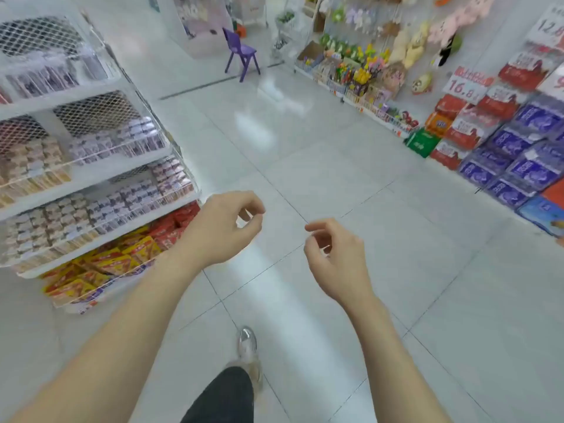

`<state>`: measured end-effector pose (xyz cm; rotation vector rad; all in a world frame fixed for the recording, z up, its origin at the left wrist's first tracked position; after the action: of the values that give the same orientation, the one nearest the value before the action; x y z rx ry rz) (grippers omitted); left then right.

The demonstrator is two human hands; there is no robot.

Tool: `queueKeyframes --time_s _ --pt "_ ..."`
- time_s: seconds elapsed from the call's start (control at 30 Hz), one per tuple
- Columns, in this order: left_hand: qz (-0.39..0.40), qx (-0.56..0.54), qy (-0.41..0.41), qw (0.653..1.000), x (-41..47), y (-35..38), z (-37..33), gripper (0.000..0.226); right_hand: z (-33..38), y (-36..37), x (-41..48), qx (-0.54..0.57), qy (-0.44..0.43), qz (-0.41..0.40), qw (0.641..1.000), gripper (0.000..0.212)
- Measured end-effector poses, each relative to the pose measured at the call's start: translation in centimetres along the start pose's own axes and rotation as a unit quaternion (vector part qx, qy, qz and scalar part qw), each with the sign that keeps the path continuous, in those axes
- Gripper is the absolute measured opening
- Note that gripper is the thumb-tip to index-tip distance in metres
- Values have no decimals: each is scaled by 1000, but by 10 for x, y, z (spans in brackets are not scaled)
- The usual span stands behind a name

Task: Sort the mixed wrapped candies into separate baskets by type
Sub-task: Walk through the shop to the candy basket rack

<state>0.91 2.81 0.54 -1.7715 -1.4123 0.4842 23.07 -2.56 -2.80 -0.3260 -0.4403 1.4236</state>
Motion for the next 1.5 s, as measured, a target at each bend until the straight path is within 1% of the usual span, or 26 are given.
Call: queueKeyframes --time_s 0.03,0.17,0.27,0.4,0.5,0.67,0.77,0.93,1.07,1.2,1.4,1.5 --pt "3 5 5 1000 18 7 11 10 -10 3 18 -14 2 5 1000 20" --pt "57 8 -23 998 102 33 63 11 -48 26 109 -59 44 29 997 19" --pt "81 8 -36 996 175 38 94 13 -57 39 187 -81 68 49 993 23" --pt "92 3 -55 994 282 38 128 15 -57 42 295 -98 67 94 988 23" --pt "85 11 -59 995 367 40 141 16 -62 34 375 -103 64 83 989 24" --pt "121 44 -40 991 513 61 160 19 -98 25 515 -109 86 42 989 23" --pt "153 54 -40 986 601 79 181 19 -128 22 612 -122 77 59 988 24" --pt "184 47 -77 979 731 90 215 20 -154 3 762 -114 79 102 985 26" --pt "150 31 -124 980 835 83 244 18 -161 2 894 -104 75 142 982 23" --pt "99 16 -161 982 913 78 285 16 -157 30 1011 -101 53 180 977 22" --pt "49 23 -202 978 1056 67 389 21 -154 104 1189 -97 17 203 974 21" --pt "44 29 -207 977 1149 43 438 23 -144 134 1281 -100 26 197 975 21"
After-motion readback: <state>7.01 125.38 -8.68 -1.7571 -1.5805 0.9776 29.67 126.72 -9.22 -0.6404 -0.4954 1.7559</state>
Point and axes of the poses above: each hand's wrist, its own x-axis towards the middle knuckle, its own y-axis out of the palm, z = x × y, the point moved 3 cm from there along x, towards the middle knuckle, and after that the axes turned 4 degrees about x, right-handed, at the moved point
